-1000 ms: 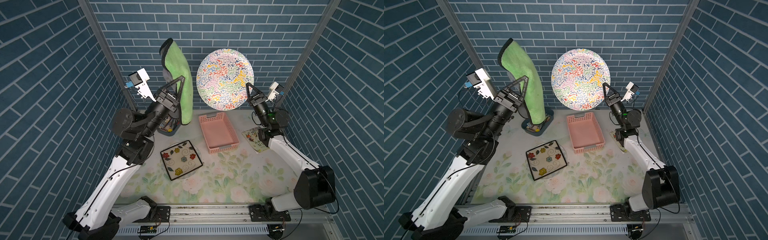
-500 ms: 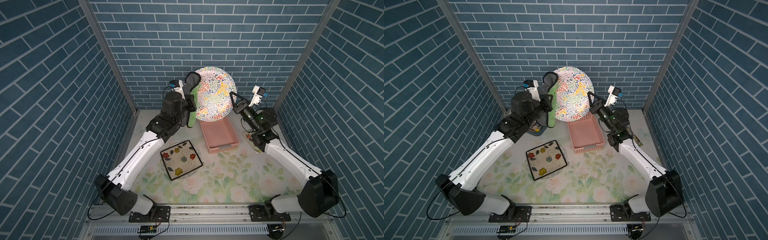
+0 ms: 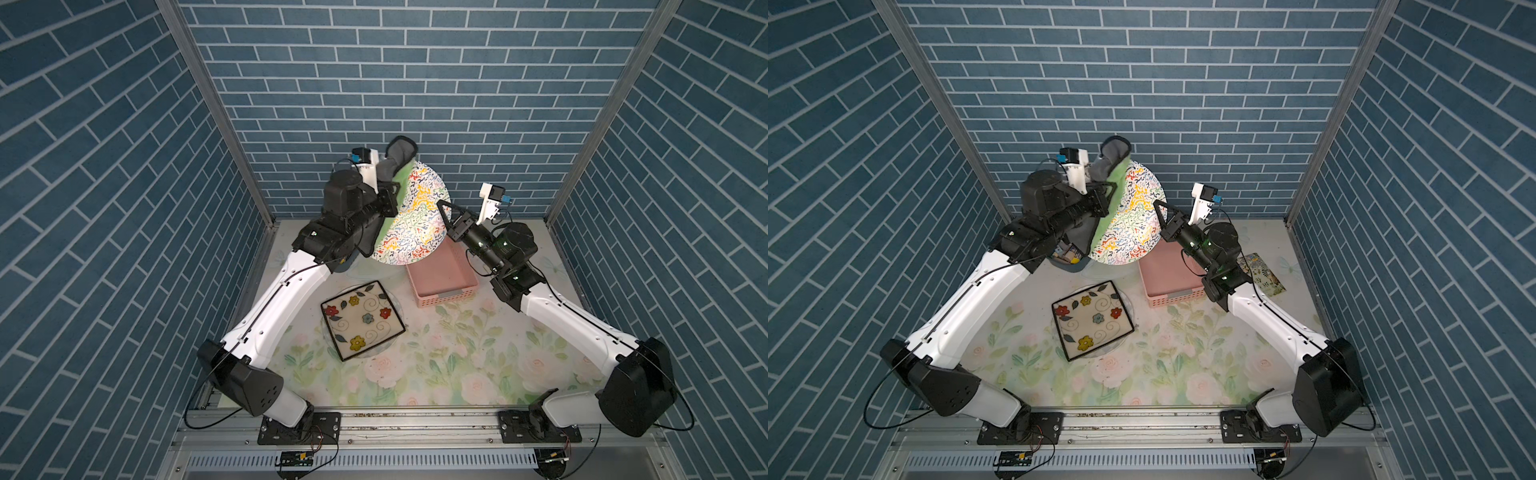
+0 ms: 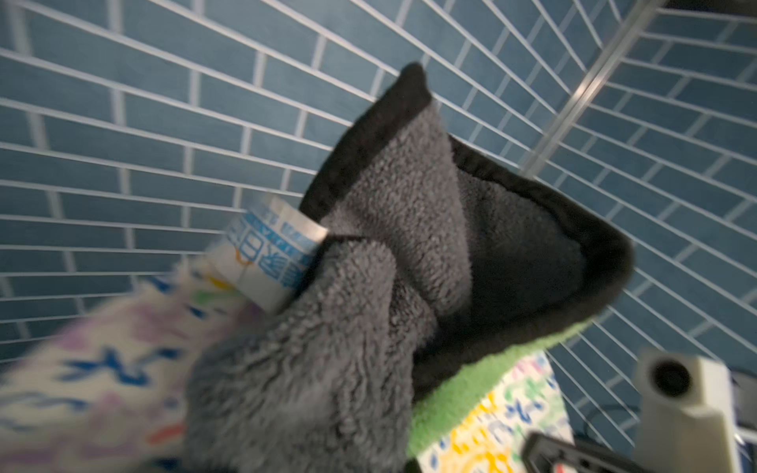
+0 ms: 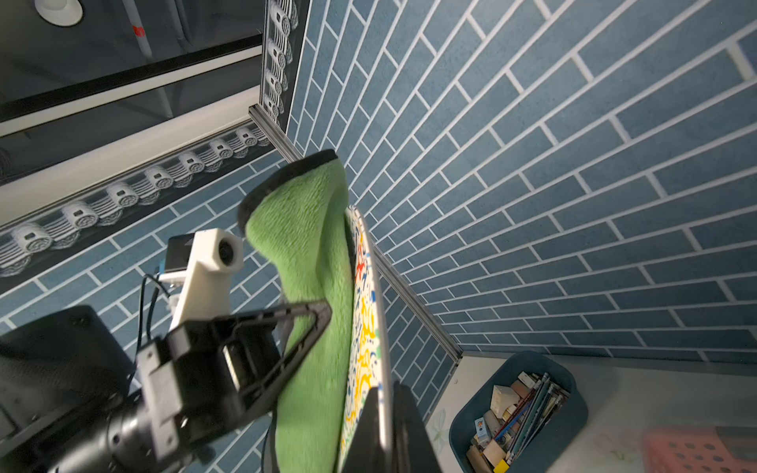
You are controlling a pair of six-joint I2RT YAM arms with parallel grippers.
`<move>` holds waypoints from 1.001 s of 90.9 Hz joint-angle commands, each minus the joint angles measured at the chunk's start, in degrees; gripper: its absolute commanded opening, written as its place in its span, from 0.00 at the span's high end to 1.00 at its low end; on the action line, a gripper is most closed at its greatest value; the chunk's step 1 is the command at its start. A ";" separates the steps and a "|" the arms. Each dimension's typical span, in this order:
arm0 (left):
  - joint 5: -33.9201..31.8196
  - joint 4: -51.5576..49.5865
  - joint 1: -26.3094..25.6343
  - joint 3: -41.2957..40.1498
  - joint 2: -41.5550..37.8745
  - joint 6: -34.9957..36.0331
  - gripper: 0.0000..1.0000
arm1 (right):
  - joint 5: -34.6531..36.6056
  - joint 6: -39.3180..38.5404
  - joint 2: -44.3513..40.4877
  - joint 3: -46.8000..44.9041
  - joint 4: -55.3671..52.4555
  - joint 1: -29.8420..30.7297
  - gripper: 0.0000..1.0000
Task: Wipe the wet plate dry
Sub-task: Wipe the plate with towel.
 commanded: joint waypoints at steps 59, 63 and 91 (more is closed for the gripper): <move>-5.28 -3.24 6.54 -0.45 2.22 -7.61 1.00 | -8.55 6.43 1.58 4.44 10.60 5.21 1.00; -4.80 -3.52 6.16 0.75 2.78 -6.20 1.00 | -8.55 6.48 1.28 3.37 10.64 5.70 1.00; -7.65 -1.71 -7.84 -12.20 2.07 -2.13 1.00 | -6.66 12.78 -0.61 3.67 14.23 -4.90 1.00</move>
